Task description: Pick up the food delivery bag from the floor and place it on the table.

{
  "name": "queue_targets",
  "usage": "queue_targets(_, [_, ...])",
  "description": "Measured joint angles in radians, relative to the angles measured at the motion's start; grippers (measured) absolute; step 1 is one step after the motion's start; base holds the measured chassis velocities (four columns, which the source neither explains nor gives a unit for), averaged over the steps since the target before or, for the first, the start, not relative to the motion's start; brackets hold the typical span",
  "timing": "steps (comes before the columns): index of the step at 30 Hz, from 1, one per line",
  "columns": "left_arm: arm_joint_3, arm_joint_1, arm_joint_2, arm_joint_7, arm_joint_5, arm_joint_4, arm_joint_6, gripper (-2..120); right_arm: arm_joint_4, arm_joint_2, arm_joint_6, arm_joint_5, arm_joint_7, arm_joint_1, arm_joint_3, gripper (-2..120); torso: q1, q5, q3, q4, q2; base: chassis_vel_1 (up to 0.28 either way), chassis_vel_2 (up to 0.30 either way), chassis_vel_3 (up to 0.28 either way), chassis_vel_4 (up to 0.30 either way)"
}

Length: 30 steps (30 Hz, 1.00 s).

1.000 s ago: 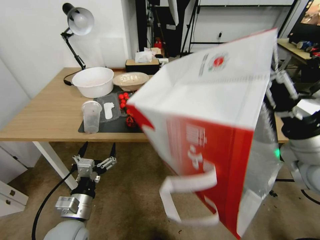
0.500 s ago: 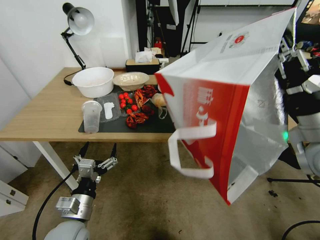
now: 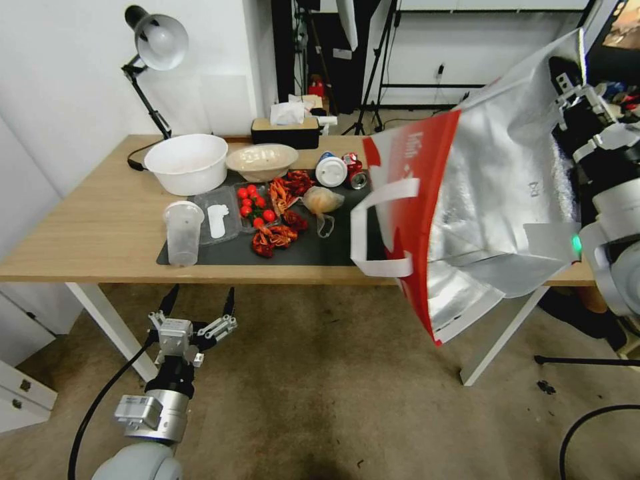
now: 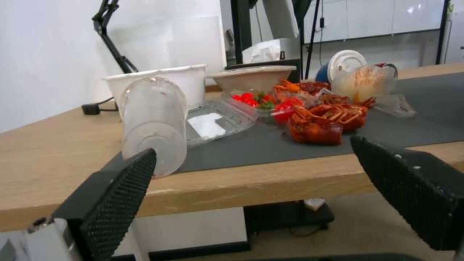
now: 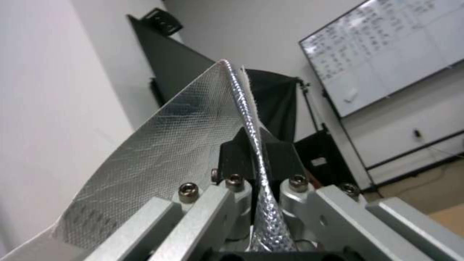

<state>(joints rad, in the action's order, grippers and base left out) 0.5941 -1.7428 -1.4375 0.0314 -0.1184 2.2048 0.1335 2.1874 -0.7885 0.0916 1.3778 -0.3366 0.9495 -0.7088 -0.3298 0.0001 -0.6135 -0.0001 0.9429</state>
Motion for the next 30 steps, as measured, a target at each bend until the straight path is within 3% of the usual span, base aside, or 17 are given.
queue_targets(16, [0.0, -0.011, -0.009, 0.001, 0.012, 0.004, 0.0, 100, -0.184, 0.009, 0.114, -0.068, -0.155, -0.156, 0.118, 0, 0.0, -0.0001, 0.0, 0.0001, 0.0, 0.0, 0.0, 0.0, 0.0])
queue_targets(28, [-0.006, -0.008, -0.01, 0.002, 0.015, -0.002, 0.001, 100, -0.293, 0.055, 0.148, -0.095, -0.07, -0.233, 0.178, 0, 0.0, -0.0001, 0.0, -0.0002, 0.0, 0.0, 0.0, 0.0, 0.0])
queue_targets(30, [-0.007, -0.007, -0.008, 0.002, 0.015, -0.005, 0.003, 100, -0.324, 0.064, 0.148, -0.111, -0.032, -0.253, 0.203, 10, 0.0, -0.0003, 0.0, 0.0001, 0.0, 0.0, 0.0, 0.0, 0.0])
